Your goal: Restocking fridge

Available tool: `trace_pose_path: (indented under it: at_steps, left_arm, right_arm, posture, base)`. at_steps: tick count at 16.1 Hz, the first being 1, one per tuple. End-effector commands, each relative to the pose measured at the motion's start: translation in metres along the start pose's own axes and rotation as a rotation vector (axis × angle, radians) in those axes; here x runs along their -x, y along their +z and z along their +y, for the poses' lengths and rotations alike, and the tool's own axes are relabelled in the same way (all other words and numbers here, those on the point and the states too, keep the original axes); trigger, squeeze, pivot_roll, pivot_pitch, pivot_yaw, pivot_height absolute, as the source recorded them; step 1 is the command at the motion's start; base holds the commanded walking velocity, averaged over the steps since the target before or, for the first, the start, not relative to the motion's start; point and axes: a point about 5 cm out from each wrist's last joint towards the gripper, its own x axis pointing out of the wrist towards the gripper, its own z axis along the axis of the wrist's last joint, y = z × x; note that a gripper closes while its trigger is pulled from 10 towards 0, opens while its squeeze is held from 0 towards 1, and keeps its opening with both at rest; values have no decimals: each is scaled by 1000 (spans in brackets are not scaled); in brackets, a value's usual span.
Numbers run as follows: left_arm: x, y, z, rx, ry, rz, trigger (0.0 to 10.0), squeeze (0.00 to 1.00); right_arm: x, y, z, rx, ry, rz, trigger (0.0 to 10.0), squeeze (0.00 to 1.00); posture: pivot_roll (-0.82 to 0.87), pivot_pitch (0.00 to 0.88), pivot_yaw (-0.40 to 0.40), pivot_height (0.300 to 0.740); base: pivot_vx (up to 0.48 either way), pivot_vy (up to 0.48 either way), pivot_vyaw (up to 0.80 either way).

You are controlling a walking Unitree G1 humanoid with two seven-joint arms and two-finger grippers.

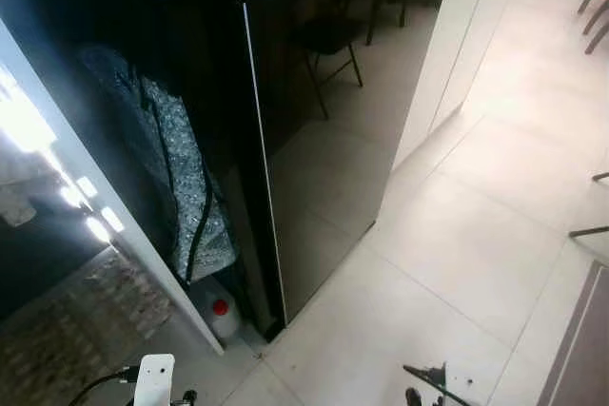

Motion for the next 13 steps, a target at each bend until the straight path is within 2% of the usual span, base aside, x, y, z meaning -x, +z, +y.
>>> trace_pose_path:
  at_steps: [1,3,7,13]
  left_arm:
    - [1,-5,6,-26,7,15,10000,0]
    - [2,-6,8,-33,7,19,10000,0]
    - [3,-12,10,-34,12,30,10000,0]
    - [5,-20,10,-34,13,47,10000,0]
  right_arm:
    - [0,1,4,-10,-9,-13,10000,0]
    - [0,-3,9,-11,1,3,10000,0]
    - [-2,1,20,93,54,13,10000,0]
    - [-3,4,15,162,56,32,10000,0]
  posture:
    - [-23,84,27,740]
    - [-15,93,26,740]
    - [2,92,21,740]
    - [23,47,16,740]
  base:
    - [0,0,800]
    - [0,0,800]
    - [0,0,800]
    - [0,0,800]
